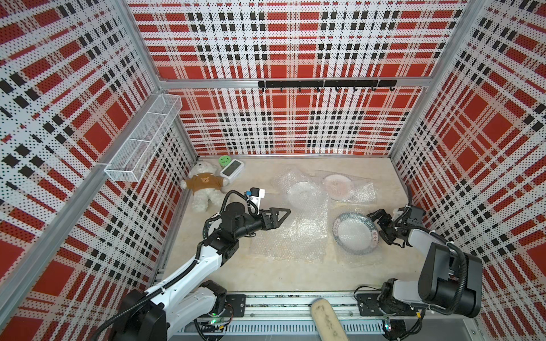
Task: Unpack dinner plates from bubble wrap
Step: Pick up the bubble wrap from the center of the board.
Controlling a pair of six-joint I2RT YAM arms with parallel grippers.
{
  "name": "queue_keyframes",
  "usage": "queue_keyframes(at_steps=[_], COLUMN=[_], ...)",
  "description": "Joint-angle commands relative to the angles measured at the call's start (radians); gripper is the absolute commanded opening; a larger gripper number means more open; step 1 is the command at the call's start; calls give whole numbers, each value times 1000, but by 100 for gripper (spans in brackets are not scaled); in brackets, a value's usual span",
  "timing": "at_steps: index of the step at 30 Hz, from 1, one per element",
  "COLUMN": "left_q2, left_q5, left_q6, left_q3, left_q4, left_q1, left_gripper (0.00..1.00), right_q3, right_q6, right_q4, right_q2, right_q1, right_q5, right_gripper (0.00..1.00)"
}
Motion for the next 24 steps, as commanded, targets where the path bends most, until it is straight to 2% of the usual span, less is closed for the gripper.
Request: queue_keyframes(at_steps=[1,8,13,18,21,24], left_q2=[2,0,15,40,52,49], left_q5=[28,29,33,40,56,60], left_q6=[-36,-44,-52,-70,-89,-95], left_q3=[-7,-9,-8,-12,-11,-18], left_q4=[56,59,65,90,106,108], left_q1=[14,24,34,40,49,51], left_gripper=[99,99,99,99,99,99], right_q3=[-28,-120,-193,-241,-226,-227], right_q6=[-9,24,56,78,80,89], right_q4=[26,-15,-77,-89,-104,-77], right_q2=[-8,-124,-275,-349,-312,-267], right_q1=[8,31,48,56,56,58], right_q5=[-61,-97,-85,-9,3,-5], right_gripper=[100,100,98,89,82,70])
